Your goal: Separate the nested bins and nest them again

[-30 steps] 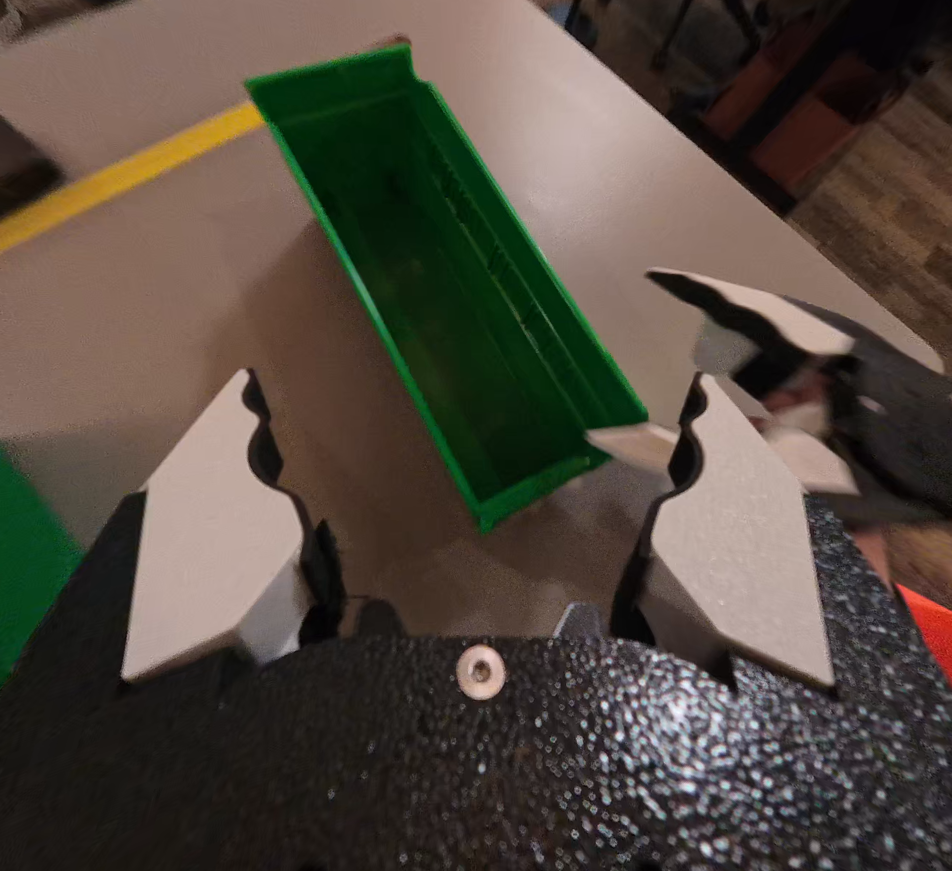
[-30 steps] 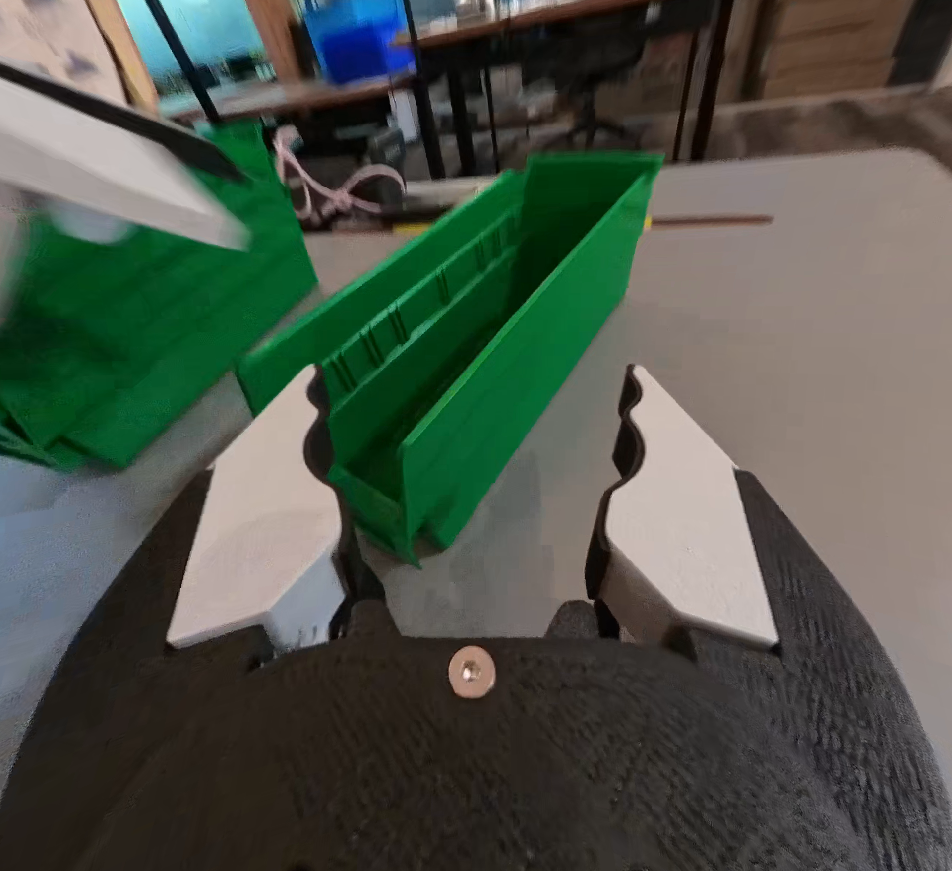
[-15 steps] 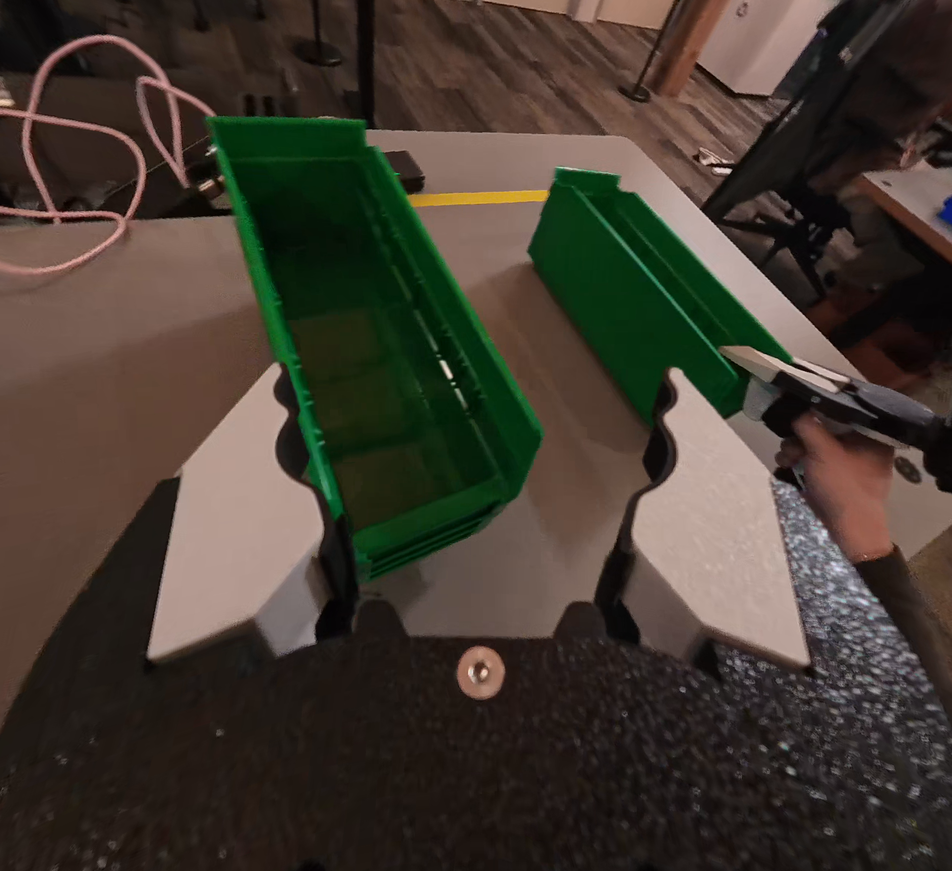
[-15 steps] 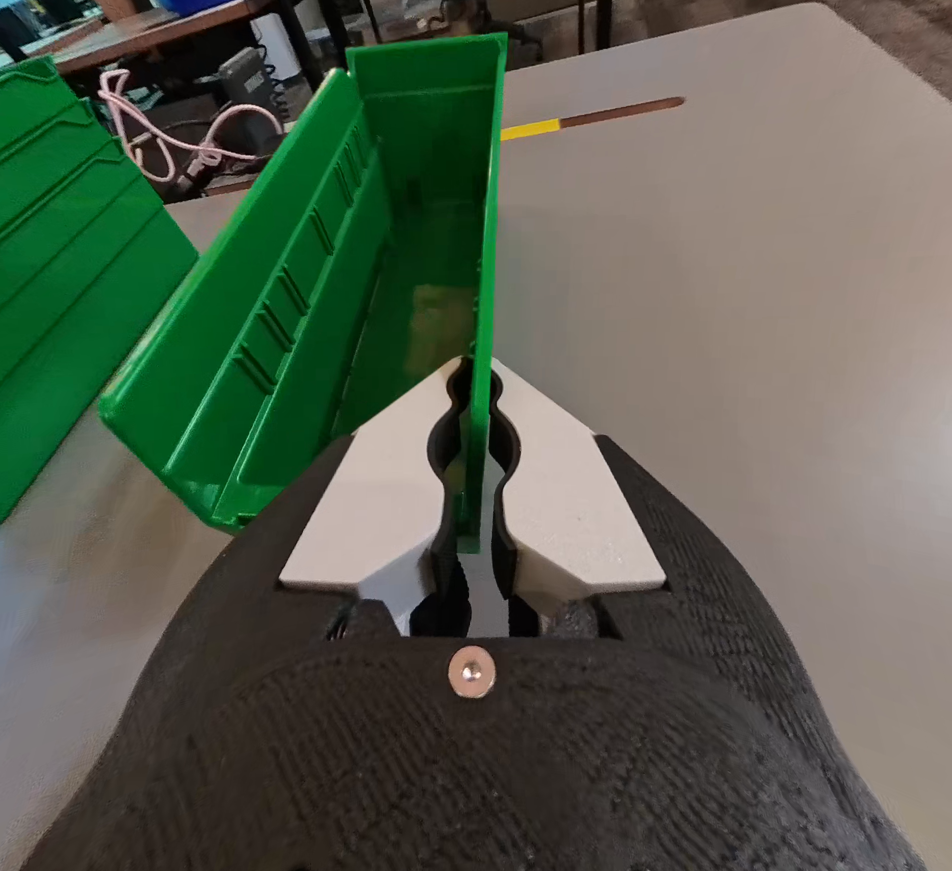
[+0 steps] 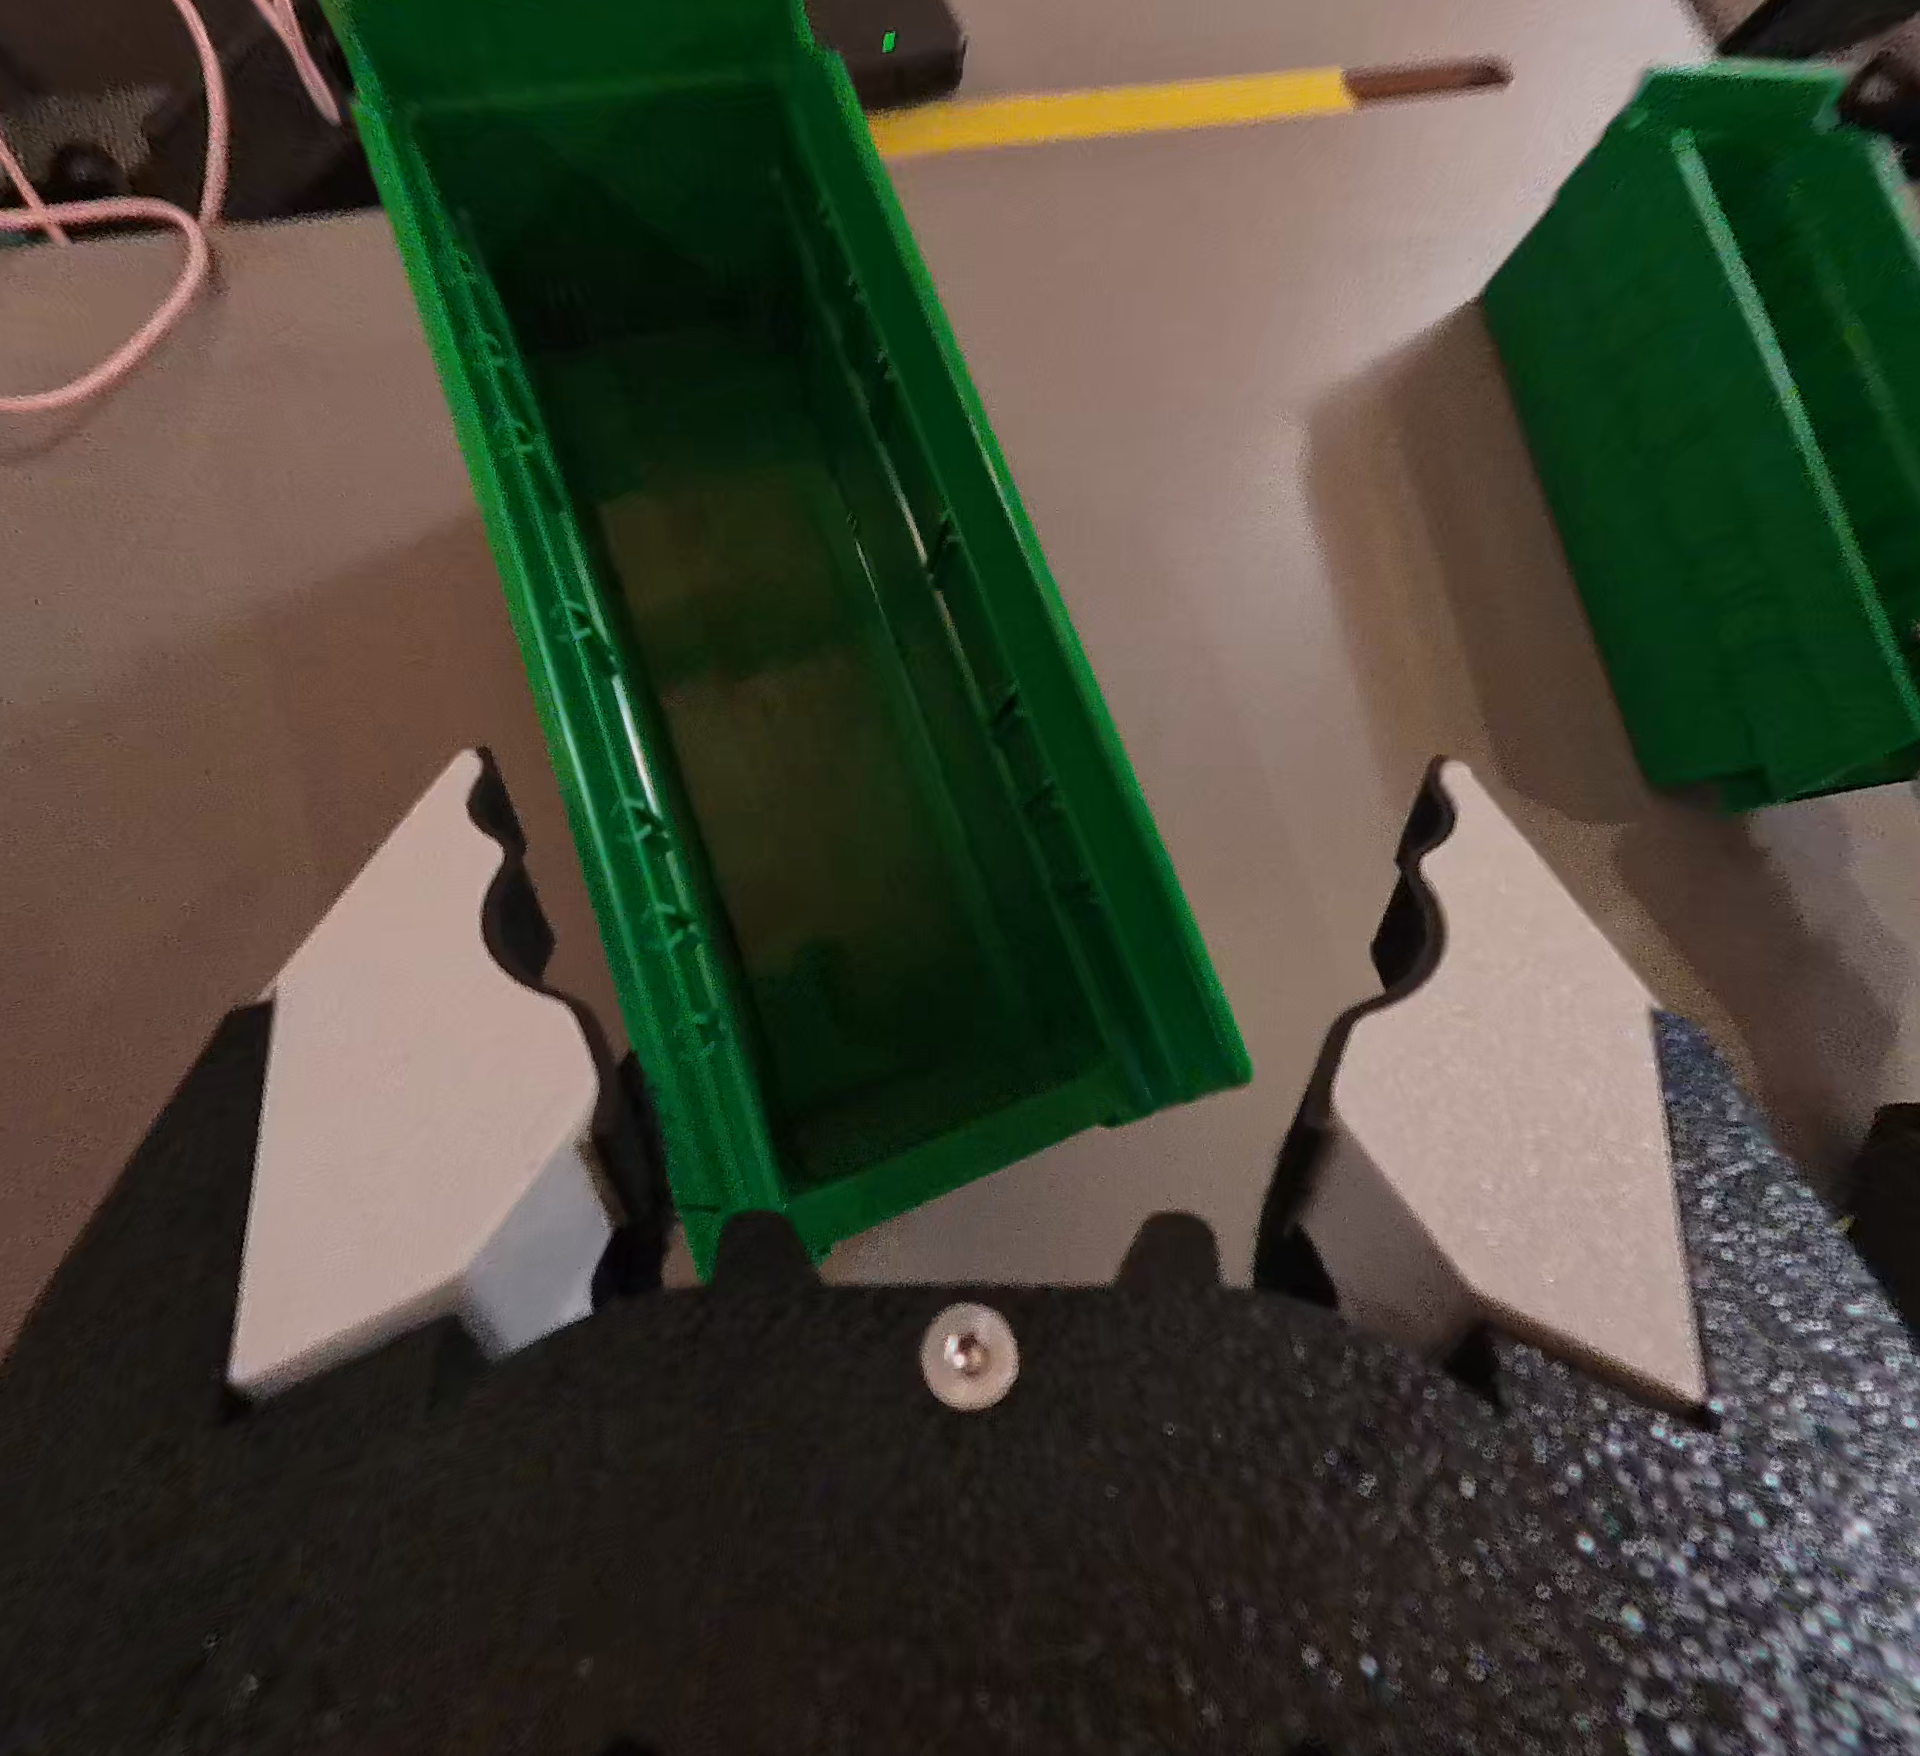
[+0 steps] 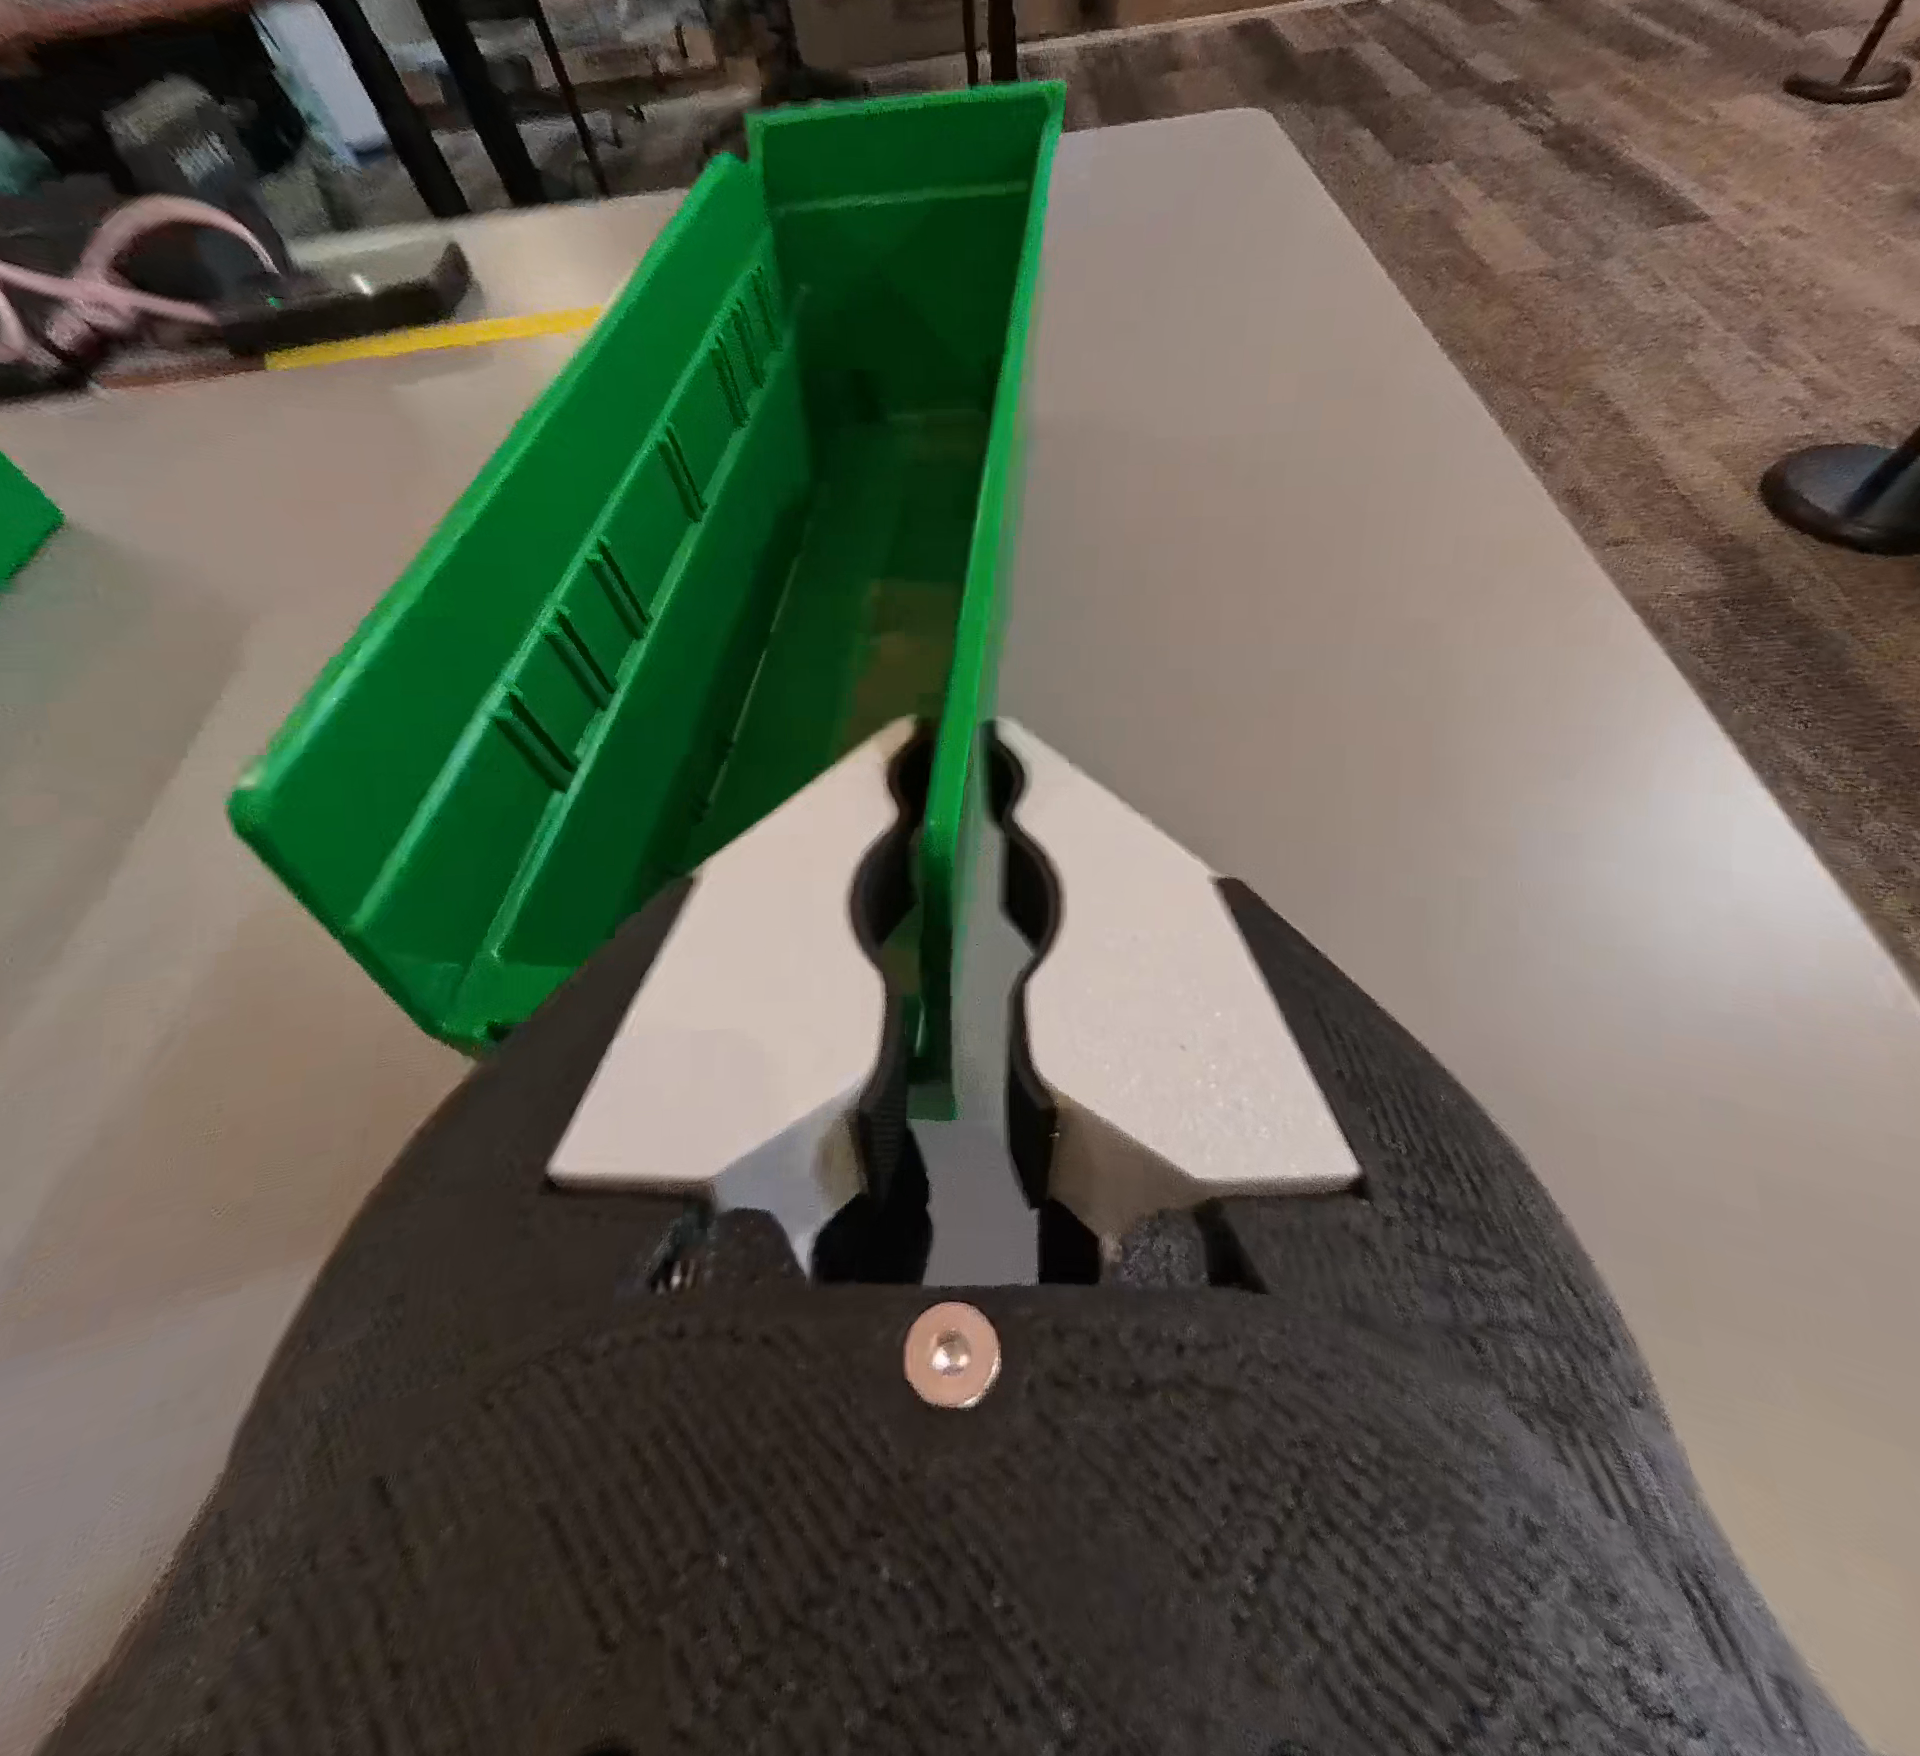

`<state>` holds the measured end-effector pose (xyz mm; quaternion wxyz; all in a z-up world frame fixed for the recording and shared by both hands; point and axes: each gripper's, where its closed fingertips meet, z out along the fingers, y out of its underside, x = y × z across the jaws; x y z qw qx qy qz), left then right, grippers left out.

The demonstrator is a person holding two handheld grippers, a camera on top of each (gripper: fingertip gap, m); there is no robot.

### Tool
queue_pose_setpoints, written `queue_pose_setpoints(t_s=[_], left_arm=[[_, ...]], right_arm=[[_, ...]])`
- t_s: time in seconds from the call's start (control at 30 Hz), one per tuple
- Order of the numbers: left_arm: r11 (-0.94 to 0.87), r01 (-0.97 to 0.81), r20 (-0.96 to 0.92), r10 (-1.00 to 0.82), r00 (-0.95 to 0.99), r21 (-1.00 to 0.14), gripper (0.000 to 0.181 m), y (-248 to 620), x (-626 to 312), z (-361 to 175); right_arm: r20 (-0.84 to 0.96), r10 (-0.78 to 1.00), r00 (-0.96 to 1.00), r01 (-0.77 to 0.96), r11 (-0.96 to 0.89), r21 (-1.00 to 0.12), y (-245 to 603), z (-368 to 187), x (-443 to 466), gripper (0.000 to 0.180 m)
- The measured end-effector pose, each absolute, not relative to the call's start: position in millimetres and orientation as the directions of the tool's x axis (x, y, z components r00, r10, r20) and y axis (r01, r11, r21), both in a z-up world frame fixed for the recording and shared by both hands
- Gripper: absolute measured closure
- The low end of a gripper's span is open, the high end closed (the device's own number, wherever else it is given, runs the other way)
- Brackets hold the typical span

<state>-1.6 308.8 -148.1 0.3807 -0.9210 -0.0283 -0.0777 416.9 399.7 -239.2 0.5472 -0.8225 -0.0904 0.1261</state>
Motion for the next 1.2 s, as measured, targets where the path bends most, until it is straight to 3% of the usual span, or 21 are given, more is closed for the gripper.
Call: queue_pose_setpoints(t_s=[0.07,0.1,0.13,0.3,0.37,0.57,0.87,1.03,1.13,1.2], left_arm=[[-0.760,0.111,0.141,0.025,0.990,-0.640,0.021,317.8,-6.4,-159.3],[-0.779,0.113,0.130,0.041,0.991,-0.617,0.021,321.8,-9.6,-164.2],[-0.795,0.118,0.129,0.050,0.990,-0.595,0.021,325.3,-11.1,-168.9],[-0.864,0.109,0.113,0.061,0.992,-0.492,0.024,329.7,-14.4,-189.7],[-0.867,0.098,0.060,0.079,0.995,-0.488,0.049,328.7,-25.5,-191.0],[-0.853,0.119,0.111,0.072,0.991,-0.508,0.060,319.0,-41.5,-186.7],[-0.837,0.200,0.048,0.204,0.978,-0.509,0.061,295.2,-120.0,-187.8],[-0.789,0.240,0.108,0.218,0.970,-0.566,0.043,295.3,-148.4,-183.2],[-0.754,0.285,0.171,0.228,0.959,-0.592,0.066,298.6,-155.5,-175.8],[-0.763,0.285,0.186,0.217,0.958,-0.581,0.068,298.5,-154.6,-176.3]], right_arm=[[-0.196,0.314,0.929,-0.074,-0.361,-0.930,397.6,-228.0,413.5,0.127],[-0.225,0.332,0.916,-0.101,-0.350,-0.931,395.3,-221.1,412.3,0.112],[-0.232,0.336,0.913,-0.114,-0.336,-0.935,393.3,-214.6,414.3,0.109],[-0.242,0.326,0.914,-0.145,-0.295,-0.944,383.0,-192.7,428.9,0.109],[-0.271,0.333,0.903,-0.175,-0.290,-0.941,379.4,-186.6,431.1,0.110],[-0.312,0.344,0.886,-0.215,-0.292,-0.932,375.1,-180.4,433.1,0.112],[-0.327,0.364,0.872,-0.209,-0.327,-0.922,376.7,-186.6,422.3,0.113],[-0.349,0.373,0.860,-0.212,-0.361,-0.908,377.7,-192.7,416.5,0.113],[-0.354,0.380,0.854,-0.209,-0.373,-0.904,377.3,-194.5,412.8,0.113],[-0.356,0.384,0.852,-0.206,-0.378,-0.902,377.2,-195.0,410.8,0.113]])
